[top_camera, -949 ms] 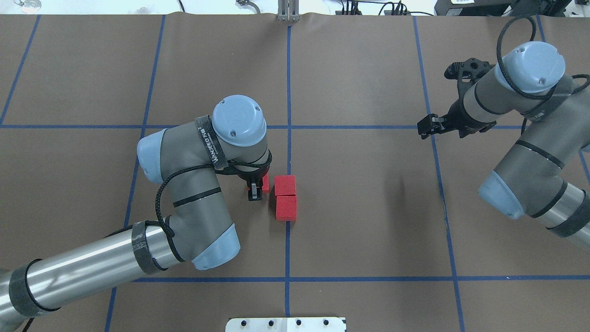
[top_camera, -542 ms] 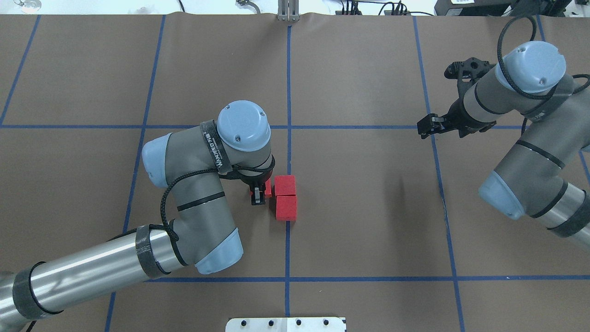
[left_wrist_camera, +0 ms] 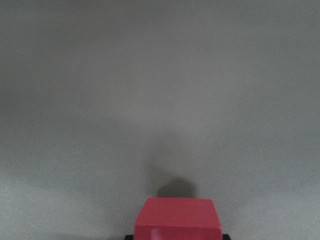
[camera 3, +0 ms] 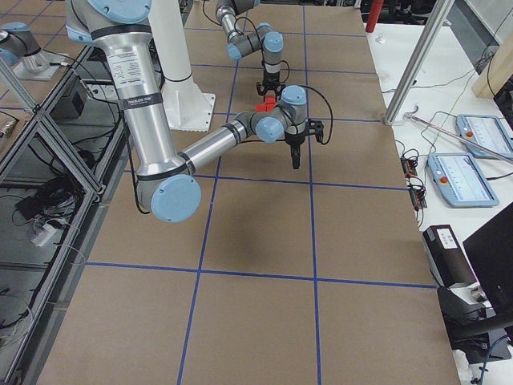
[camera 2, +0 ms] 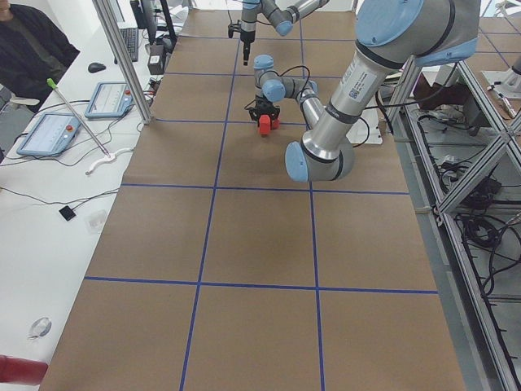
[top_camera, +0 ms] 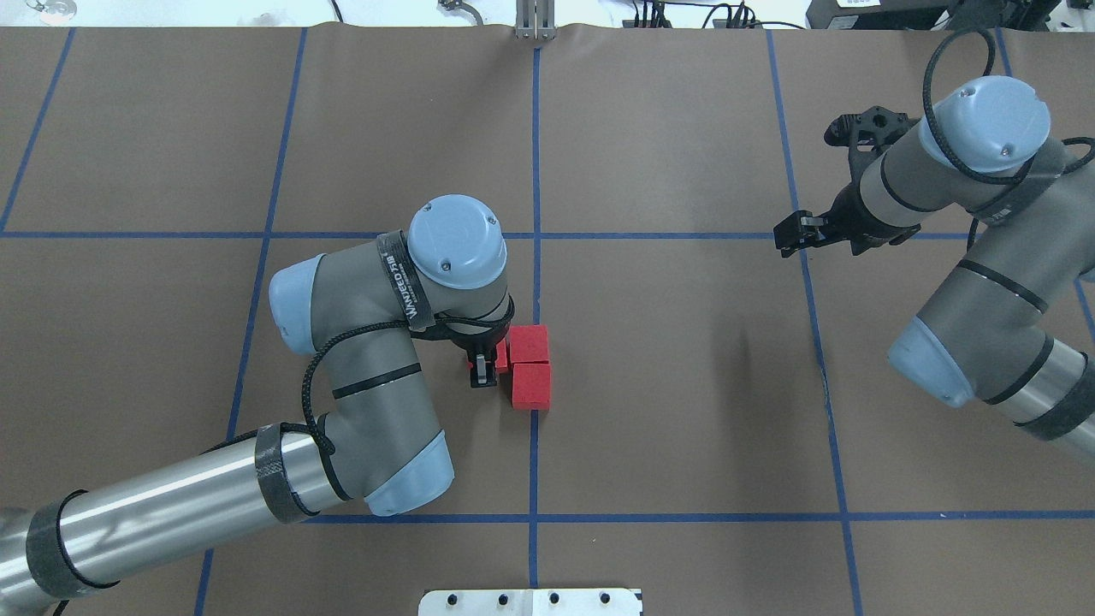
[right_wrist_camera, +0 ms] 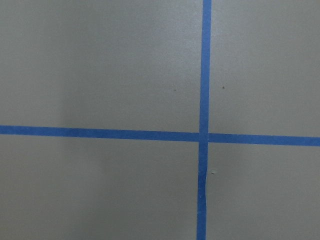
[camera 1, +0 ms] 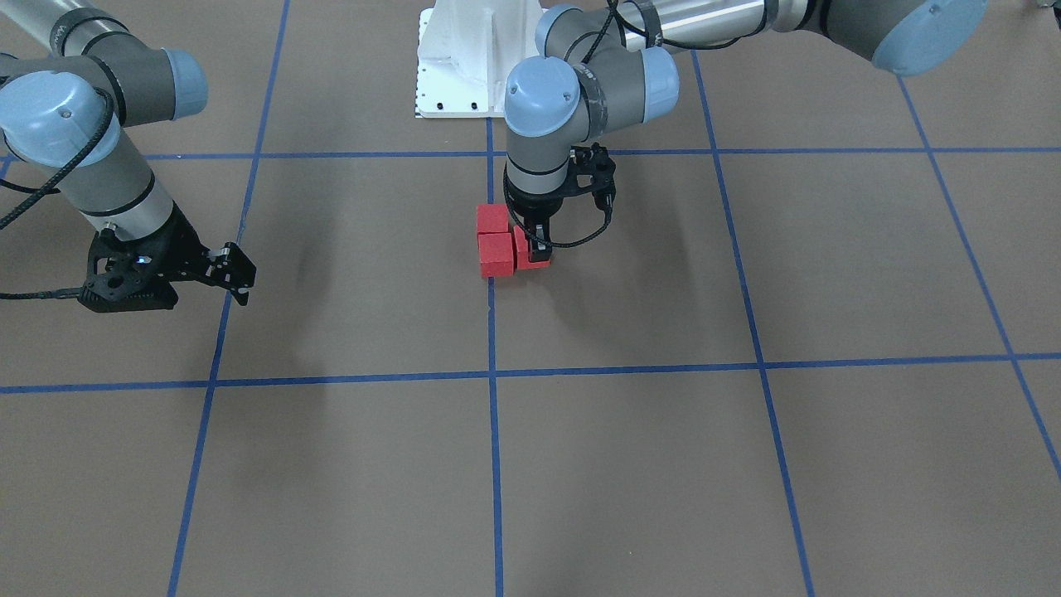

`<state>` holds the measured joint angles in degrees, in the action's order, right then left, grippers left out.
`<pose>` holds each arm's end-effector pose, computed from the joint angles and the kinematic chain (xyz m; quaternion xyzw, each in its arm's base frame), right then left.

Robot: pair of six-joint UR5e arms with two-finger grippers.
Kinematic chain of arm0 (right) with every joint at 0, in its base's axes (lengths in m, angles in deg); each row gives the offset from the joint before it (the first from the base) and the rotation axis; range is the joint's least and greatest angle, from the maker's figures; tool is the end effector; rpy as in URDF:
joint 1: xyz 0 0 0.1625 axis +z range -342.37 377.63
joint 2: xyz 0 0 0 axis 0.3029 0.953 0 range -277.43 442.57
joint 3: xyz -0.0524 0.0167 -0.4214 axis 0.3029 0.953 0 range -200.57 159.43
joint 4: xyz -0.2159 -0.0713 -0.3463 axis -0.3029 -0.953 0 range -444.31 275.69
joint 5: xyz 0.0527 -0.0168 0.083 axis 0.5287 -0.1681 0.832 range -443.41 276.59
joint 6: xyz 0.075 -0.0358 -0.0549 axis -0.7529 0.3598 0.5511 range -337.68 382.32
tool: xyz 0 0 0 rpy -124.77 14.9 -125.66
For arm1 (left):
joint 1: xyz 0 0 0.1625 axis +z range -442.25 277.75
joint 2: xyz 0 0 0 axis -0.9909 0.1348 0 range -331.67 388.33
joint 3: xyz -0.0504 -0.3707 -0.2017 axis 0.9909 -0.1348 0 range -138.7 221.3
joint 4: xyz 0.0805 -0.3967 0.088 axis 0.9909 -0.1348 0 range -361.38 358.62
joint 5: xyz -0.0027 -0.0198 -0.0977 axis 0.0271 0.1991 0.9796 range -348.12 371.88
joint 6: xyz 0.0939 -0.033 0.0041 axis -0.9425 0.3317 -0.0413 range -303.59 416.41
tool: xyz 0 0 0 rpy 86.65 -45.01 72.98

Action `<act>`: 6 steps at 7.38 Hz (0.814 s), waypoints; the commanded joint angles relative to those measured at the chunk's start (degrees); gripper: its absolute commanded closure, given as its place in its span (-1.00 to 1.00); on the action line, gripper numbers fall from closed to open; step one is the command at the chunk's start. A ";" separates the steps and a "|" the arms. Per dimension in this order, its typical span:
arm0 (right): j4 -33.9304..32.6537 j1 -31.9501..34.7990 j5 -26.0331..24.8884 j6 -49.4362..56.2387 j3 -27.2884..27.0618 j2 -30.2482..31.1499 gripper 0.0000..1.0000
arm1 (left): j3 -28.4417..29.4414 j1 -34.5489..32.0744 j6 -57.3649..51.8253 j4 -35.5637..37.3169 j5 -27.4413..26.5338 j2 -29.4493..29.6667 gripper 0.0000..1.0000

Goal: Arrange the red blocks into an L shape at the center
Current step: 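Set the cube beside the farther column cube and hold it in place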

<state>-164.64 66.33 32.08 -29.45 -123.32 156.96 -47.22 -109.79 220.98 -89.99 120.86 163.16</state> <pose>-0.3237 -0.5055 0.3949 0.0672 -0.3741 0.0126 0.9249 0.5936 -0.4232 0.1981 -0.2821 0.2624 -0.6791 0.6248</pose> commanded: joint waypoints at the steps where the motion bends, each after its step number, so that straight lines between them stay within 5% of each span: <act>1: 0.00 0.00 0.00 0.00 -0.09 -0.04 -1.00 | -0.07 0.03 -0.22 -0.16 0.00 0.00 1.00; 6: 0.00 0.00 0.00 0.00 0.00 -0.04 -1.00 | 0.02 0.11 -0.66 -0.16 0.00 -0.09 1.00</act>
<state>-164.67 66.32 32.08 -29.45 -123.33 156.92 -47.21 -109.70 220.45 -90.14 120.86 163.07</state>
